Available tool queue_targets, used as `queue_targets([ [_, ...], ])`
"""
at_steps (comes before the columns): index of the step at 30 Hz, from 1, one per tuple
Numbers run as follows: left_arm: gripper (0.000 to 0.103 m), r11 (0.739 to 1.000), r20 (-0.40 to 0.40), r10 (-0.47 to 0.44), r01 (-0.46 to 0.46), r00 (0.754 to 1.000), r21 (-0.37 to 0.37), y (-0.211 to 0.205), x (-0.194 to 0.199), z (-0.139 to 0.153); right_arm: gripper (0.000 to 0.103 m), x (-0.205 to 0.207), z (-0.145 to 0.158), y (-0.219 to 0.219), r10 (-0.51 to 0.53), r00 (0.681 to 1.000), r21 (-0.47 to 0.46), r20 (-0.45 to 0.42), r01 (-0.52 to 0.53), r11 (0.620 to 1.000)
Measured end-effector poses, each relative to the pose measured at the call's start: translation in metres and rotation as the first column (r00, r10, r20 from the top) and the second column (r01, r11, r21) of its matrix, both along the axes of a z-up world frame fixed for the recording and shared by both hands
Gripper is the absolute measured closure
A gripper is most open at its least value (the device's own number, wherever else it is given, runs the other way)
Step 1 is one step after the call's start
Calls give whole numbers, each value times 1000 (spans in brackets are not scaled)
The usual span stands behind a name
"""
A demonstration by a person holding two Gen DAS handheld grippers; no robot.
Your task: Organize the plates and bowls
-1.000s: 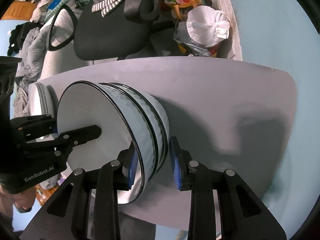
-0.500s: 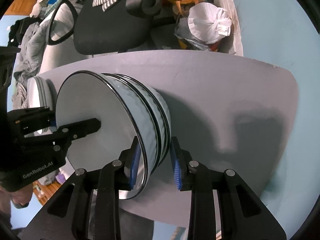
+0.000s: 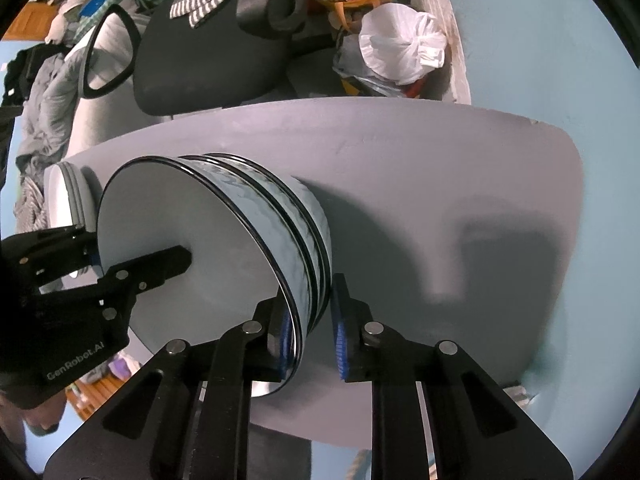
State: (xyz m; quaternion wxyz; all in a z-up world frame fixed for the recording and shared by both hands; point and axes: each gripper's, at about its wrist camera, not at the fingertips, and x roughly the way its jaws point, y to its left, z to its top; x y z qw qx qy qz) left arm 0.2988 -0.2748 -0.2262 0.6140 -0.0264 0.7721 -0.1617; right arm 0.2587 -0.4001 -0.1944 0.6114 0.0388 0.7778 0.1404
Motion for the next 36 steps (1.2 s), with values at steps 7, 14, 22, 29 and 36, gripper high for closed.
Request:
queue_targets([
  [7,83,1000,9,-3,3,1000,2,3,-5,5,86,-5,3,6,9,1000,1,1,-9,1000],
  [14,83,1000,14,22,-22,1000,1,15,-9,10,86,-10,6,20,32,999,2,7,-32,999],
  [22,83,998,26,59,-59,998,0,38,-21,16,86,-15,10,41,75,997,-4,17,-75,997],
  [29,83,995,36,98,-98,995,-5,66,-35,22,86,-22,15,68,111,993,-12,27,-110,994],
  [36,83,990,55,141,-140,989,-12,101,-51,33,86,-30,21,99,154,987,-19,39,-153,988],
])
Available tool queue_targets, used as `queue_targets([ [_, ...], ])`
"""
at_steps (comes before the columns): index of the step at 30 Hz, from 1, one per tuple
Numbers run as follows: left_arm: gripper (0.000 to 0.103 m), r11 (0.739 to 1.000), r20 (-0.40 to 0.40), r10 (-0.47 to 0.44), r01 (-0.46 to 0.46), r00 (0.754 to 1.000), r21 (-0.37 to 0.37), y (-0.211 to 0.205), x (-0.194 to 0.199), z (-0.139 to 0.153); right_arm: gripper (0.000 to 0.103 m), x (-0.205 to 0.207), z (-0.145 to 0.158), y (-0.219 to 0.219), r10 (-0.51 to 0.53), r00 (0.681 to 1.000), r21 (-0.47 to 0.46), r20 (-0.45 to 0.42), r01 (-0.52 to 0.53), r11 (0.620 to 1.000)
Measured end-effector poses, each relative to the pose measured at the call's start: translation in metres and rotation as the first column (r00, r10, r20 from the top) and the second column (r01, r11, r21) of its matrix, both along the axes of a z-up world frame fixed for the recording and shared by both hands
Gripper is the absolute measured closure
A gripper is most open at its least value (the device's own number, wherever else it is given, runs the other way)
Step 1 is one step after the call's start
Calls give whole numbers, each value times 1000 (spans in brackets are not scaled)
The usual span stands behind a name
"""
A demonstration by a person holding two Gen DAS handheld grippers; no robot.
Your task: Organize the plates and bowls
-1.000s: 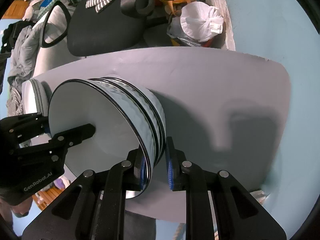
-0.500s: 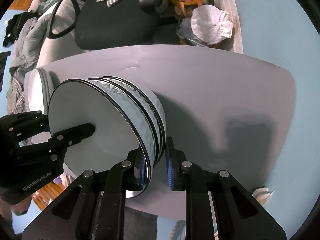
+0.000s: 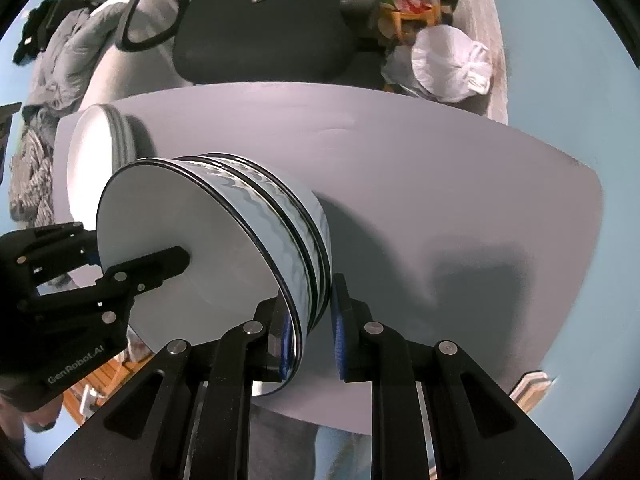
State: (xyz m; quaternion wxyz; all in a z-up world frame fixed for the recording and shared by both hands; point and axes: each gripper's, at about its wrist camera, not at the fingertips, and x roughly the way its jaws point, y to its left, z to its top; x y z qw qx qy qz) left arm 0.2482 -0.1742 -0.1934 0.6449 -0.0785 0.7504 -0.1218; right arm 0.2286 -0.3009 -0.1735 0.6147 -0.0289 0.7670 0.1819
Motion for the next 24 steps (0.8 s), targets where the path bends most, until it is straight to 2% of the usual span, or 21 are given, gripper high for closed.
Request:
queue_targets([
  [12,83,994,54,105,-105,993,-7,75,-30,30,87,-8,21,68,78,996,-6,47,-78,997],
  [24,83,978,109,206,-208,972,6,152,-47,64,87,-6,41,143,178,979,5,97,-179,984],
])
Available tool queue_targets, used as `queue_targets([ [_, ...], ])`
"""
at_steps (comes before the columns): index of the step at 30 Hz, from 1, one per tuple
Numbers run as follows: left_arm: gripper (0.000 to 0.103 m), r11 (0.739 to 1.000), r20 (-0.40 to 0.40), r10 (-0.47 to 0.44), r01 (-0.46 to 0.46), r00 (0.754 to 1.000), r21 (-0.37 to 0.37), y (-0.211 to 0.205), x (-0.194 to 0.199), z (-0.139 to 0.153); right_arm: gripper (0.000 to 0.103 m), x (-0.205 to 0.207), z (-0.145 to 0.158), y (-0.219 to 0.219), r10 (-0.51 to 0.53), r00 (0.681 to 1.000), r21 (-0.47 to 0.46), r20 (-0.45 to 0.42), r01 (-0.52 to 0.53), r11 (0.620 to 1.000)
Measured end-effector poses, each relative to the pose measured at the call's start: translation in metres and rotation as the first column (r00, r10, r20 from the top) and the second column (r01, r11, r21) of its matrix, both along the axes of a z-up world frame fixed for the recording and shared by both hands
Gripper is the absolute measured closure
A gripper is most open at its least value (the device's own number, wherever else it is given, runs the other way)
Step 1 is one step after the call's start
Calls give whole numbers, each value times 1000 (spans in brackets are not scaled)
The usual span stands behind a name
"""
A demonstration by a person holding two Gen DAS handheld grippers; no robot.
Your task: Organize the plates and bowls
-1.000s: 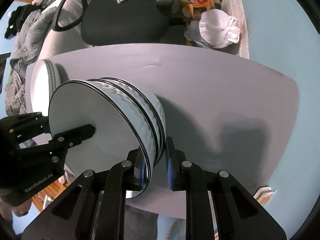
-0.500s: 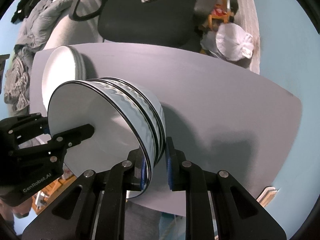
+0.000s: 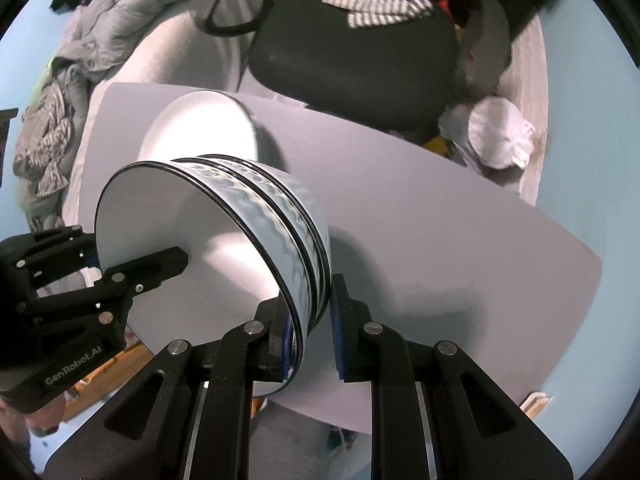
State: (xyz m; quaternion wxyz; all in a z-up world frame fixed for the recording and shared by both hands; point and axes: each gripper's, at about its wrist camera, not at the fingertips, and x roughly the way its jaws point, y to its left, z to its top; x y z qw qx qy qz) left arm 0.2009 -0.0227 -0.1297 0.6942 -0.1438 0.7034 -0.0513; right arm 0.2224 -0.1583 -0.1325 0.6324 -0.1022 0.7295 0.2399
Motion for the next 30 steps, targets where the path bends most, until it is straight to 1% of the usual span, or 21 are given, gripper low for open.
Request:
queue_targets([
  [8,83,998,-12,63,-63,998,20,40,-4,0,87,3,-6,50,69,998,6,4,-69,998],
  [16,83,994,-51,103,-101,993,32,69,6,-19,87,7,-25,88,106,994,3,-27,-106,994],
  [24,83,992,-101,128,-126,987,32,87,9,-45,87,12,-48,112,139,988,-15,-69,-140,990],
  [30,83,992,-113,127,-124,986,30,91,13,-55,87,13,-58,118,142,985,-26,-94,-145,989],
])
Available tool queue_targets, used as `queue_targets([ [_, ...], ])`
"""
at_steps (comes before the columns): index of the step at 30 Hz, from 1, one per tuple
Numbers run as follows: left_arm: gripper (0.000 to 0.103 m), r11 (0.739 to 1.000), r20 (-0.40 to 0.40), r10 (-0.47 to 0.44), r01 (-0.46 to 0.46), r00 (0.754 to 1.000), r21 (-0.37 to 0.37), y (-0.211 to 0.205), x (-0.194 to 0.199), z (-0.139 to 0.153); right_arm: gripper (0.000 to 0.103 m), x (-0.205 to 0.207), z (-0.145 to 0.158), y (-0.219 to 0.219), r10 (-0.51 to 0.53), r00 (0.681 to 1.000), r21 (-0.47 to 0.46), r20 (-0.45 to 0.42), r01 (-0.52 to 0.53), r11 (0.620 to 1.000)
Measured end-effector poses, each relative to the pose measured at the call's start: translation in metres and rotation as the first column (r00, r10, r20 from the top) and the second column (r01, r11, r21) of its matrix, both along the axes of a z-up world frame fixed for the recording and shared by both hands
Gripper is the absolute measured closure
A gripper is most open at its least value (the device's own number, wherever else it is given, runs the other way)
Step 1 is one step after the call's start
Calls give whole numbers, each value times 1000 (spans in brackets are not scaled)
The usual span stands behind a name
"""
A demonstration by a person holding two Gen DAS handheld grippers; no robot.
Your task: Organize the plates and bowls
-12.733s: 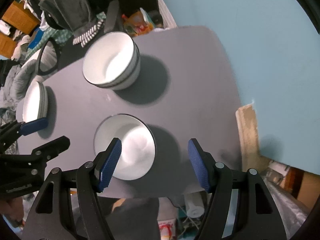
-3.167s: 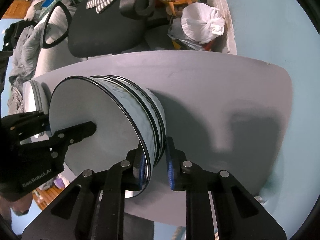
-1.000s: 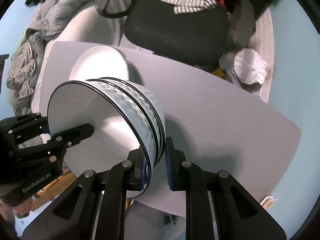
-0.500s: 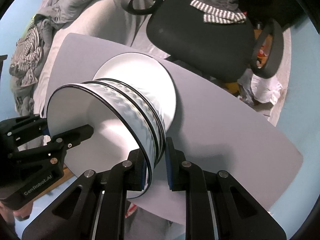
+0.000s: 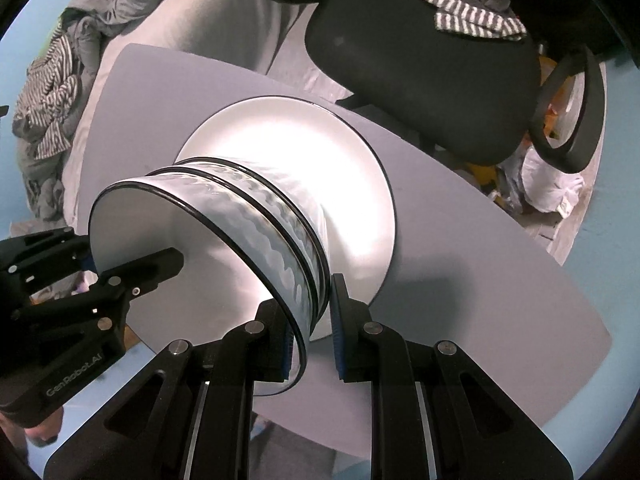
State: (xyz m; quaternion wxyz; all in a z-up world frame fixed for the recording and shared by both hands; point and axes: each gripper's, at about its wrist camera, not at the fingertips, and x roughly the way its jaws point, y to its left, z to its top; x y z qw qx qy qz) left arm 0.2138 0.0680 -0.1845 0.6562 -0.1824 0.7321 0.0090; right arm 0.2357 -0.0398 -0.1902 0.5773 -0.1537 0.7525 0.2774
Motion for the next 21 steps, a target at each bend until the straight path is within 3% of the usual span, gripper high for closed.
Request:
queue_targets([
  [10,83,1000,-9,8,-8,1000,-17,5,-3,-4,87,3,-1,5,-8,1000,-6,-1,8,1000],
  [14,83,1000,25,6,-6,1000,-7,6,-3,2,82,2,0,6,-12,1000,-10,2,12,1000],
  [19,66,998,81,-21,16,997,59,6,-2,18,78,0,10,7,-12,999,1,44,12,1000],
  [21,59,996,99,-26,18,995,82,5,-3,24,69,-1,17,5,-14,997,0,78,14,1000],
])
